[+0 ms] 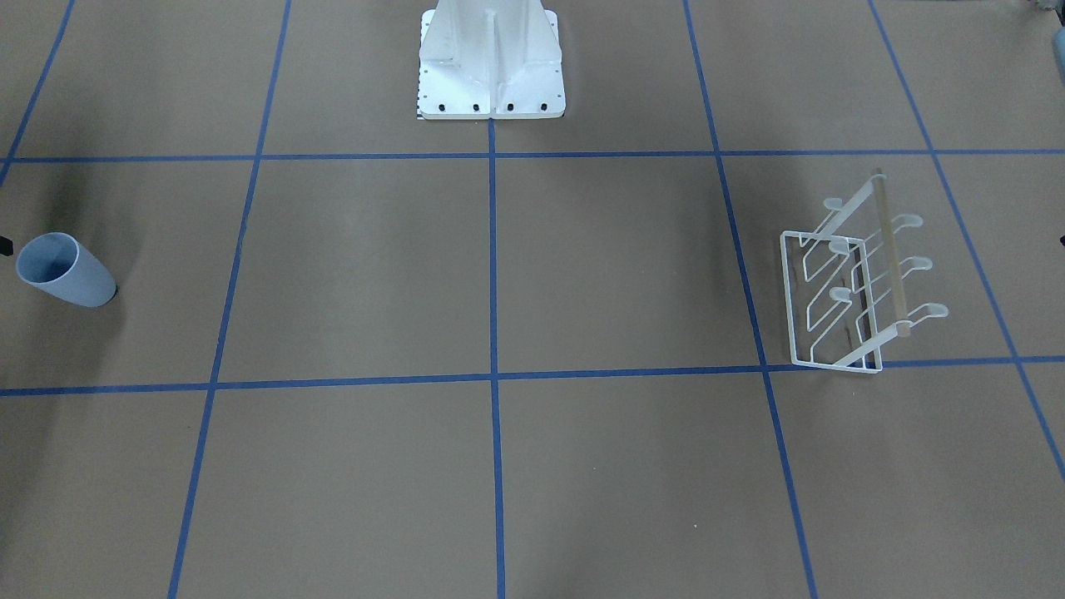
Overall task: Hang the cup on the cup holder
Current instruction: 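Lower the right gripper to the light blue cup's rim and grasp it, then lift the cup with the right gripper and carry it toward the table center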
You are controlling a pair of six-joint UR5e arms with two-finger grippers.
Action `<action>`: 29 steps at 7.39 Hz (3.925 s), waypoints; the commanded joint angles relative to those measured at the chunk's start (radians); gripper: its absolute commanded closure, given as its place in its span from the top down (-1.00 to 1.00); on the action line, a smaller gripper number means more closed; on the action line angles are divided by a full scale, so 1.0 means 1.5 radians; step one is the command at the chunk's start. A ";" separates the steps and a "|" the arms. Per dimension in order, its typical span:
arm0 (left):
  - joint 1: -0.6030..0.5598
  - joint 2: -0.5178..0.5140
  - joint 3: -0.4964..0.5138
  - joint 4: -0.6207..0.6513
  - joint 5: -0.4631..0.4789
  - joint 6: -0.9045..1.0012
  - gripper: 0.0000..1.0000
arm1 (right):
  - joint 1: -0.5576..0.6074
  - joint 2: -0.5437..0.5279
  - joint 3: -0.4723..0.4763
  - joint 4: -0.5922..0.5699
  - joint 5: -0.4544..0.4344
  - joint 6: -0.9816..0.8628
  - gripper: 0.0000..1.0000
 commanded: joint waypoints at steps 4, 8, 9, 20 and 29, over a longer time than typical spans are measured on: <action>0.000 0.001 0.010 0.004 -0.037 -0.001 0.97 | -0.050 0.010 -0.043 0.001 -0.003 0.000 1.00; 0.000 0.001 0.014 0.008 -0.037 -0.001 0.97 | -0.055 0.035 -0.041 0.004 -0.001 0.003 -1.00; 0.000 0.001 0.014 0.008 -0.037 -0.002 0.97 | -0.056 0.036 -0.022 0.003 0.000 0.006 -1.00; 0.136 -0.073 -0.003 -0.480 -0.099 -0.538 0.97 | -0.336 0.178 0.112 0.678 -0.242 0.944 -1.00; 0.462 -0.162 -0.116 -0.912 0.251 -1.174 0.97 | -0.556 0.235 0.118 0.976 -0.474 0.961 -1.00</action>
